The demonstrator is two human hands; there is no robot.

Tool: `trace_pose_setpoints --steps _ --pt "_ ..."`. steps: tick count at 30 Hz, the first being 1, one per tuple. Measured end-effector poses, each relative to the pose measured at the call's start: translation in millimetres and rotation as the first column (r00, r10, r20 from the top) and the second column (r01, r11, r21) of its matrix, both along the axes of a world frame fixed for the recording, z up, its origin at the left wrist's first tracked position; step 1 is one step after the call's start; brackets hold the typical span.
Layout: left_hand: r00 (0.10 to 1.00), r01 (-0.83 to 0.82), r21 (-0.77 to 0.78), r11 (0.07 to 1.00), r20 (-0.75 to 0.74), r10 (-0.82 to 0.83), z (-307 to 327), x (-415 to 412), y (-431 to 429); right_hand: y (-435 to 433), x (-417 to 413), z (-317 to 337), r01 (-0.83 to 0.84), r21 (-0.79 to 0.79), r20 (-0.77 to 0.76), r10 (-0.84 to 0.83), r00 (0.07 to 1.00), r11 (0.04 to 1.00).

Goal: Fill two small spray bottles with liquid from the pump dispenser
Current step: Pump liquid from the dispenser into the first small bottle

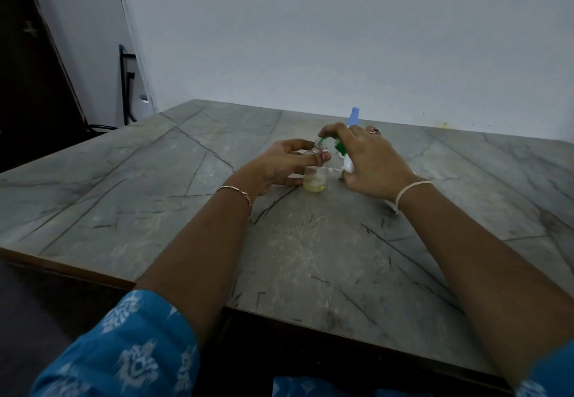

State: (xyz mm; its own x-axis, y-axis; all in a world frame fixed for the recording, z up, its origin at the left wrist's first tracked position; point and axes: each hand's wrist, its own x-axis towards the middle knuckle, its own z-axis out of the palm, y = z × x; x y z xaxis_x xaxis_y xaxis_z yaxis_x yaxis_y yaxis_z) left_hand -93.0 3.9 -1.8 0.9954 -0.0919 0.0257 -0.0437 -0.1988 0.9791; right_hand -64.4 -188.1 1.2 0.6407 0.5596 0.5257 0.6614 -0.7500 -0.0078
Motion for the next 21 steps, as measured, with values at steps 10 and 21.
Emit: trace_pose_setpoints --steps 10,21 --pt "0.999 -0.031 0.007 0.999 0.019 0.031 0.2 0.5 -1.6 -4.2 -5.1 1.0 0.016 -0.035 0.01 -0.015 1.0 0.999" --pt "1.0 -0.021 0.008 1.0 -0.009 0.021 2.4 0.8 -2.1 0.8 -5.2 2.0 0.008 0.008 0.016 -0.008 1.0 1.0"
